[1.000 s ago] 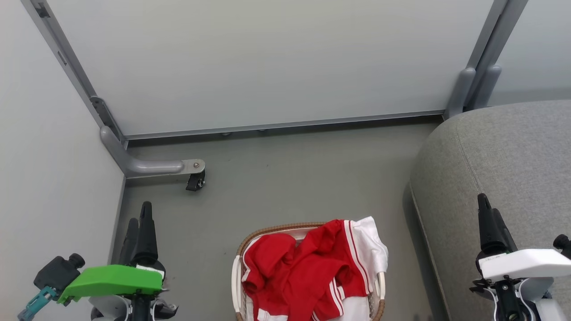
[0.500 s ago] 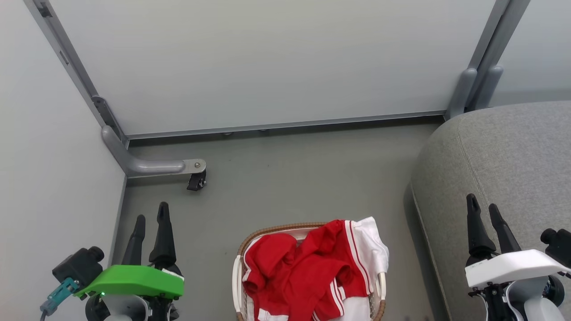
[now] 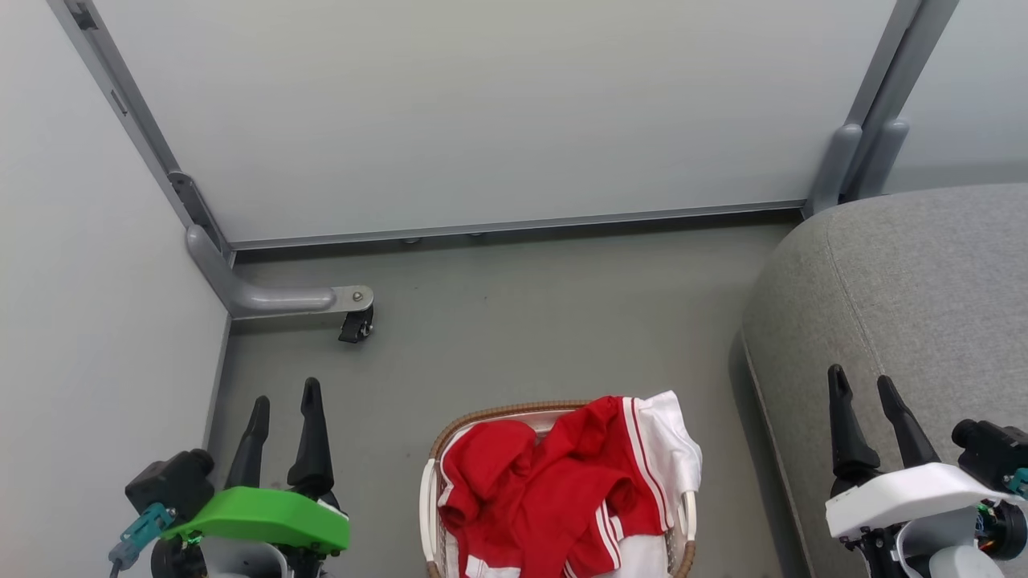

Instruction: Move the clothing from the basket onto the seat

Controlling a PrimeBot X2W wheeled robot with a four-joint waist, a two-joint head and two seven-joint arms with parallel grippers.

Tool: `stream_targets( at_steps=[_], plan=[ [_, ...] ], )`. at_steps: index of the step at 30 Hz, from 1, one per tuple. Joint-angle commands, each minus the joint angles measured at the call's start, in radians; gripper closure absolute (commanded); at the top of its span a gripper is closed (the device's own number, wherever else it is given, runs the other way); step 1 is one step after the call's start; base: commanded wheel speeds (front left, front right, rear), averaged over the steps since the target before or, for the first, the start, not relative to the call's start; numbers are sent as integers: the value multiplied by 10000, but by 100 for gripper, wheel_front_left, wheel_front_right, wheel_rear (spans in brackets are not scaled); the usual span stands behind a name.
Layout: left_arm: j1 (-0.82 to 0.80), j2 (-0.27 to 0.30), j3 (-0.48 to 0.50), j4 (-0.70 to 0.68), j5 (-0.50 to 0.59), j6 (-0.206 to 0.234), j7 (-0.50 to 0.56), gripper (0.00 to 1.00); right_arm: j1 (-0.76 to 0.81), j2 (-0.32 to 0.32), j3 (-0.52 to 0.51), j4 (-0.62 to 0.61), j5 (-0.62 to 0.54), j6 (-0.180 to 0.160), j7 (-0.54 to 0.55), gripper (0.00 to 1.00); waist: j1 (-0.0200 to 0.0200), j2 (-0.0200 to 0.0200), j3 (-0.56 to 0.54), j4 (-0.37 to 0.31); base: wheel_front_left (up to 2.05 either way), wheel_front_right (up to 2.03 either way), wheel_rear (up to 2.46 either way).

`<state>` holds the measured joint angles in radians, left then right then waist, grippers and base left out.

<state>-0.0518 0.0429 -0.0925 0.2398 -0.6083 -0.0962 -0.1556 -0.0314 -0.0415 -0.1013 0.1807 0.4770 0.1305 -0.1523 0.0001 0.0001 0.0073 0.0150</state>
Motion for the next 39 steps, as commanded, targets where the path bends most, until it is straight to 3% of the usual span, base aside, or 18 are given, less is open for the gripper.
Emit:
stream_targets(
  at_steps=[1,39],
  plan=[
    [49,74,-10,2,282,25,-97,0,41,-71,-6,-33,-298,2,-127,0,0,-1,-1,3,0,0,0],
    [143,99,-560,1015,2533,-41,-903,0,290,-106,3,237,-3538,2,-938,0,-1,-1,42,107,0,0,0]
  ],
)
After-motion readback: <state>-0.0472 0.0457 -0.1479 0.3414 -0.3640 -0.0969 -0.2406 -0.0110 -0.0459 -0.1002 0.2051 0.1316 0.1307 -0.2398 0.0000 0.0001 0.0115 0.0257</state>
